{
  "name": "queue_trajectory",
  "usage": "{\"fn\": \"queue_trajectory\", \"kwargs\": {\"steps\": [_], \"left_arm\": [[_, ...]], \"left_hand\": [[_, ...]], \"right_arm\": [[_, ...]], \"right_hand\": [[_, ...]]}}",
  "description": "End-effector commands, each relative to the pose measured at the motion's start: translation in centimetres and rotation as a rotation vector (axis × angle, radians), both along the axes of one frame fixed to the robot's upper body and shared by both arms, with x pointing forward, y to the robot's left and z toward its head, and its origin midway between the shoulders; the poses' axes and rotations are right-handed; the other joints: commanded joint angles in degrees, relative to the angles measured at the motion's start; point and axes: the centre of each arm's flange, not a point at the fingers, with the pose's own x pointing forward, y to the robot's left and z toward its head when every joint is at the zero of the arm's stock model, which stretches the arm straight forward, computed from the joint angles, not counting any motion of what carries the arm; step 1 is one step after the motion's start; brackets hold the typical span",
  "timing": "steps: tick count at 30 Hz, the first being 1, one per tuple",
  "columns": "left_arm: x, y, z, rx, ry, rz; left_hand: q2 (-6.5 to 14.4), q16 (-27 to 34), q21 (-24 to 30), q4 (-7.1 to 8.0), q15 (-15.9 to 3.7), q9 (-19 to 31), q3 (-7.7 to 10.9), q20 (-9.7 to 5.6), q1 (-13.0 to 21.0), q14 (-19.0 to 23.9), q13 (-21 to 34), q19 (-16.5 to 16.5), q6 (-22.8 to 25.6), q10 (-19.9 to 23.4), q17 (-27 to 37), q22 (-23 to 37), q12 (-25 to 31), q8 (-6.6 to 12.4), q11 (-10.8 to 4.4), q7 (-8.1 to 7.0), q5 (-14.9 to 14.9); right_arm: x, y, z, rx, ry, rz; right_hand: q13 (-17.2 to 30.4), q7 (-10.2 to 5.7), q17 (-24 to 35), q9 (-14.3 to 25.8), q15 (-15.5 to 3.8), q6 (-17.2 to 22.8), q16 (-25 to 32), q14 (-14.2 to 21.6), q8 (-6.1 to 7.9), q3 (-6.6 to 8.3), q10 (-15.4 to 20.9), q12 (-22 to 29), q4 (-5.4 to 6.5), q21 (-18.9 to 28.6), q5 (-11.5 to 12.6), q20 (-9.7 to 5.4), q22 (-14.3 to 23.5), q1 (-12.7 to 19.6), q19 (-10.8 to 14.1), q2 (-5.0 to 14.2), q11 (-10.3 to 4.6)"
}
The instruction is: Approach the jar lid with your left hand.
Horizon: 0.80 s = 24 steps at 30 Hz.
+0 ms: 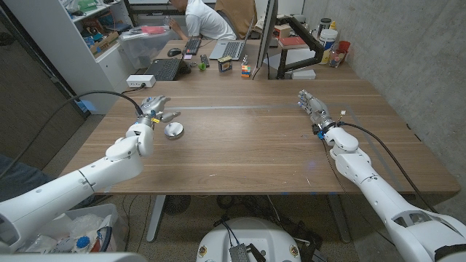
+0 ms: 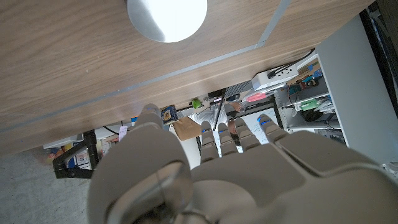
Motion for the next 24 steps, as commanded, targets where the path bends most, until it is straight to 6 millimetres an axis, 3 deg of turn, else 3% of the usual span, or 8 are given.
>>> {"fn": "queue_trajectory", "kwargs": {"steps": [1,24], "left_arm": [[0.8,-0.2,-0.9,-0.003,0.021,-0.016],[1.7,-0.4,-3.5,-0.049,0.056,-0.044]], "left_hand": [[-0.29,0.26,0.27,-0.23,0.32,0.32,0.0,0.7,0.5,0.13,0.2,-0.12,-0.21,-0.49,0.18,0.23,-0.05,-0.01,-0.25,-0.26,0.24],[-0.47,0.29,0.22,-0.3,0.32,0.36,-0.2,0.69,0.58,0.19,0.24,-0.11,-0.11,-0.45,0.27,0.24,0.02,-0.01,-0.19,-0.02,0.42]], "right_arm": [[0.2,0.0,0.1,0.002,-0.001,-0.001],[0.0,0.4,0.0,-0.001,-0.006,0.005]], "right_hand": [[0.21,-0.23,0.09,0.26,-0.19,0.22,0.09,0.41,0.01,-0.02,0.25,-0.08,0.03,-0.14,0.24,-0.01,0.27,0.59,0.59,0.18,-0.13],[0.22,-0.31,0.1,0.27,-0.17,0.24,0.11,0.48,0.01,-0.04,0.39,-0.03,0.06,-0.27,0.24,0.03,0.27,0.56,0.63,0.2,-0.11]]}}
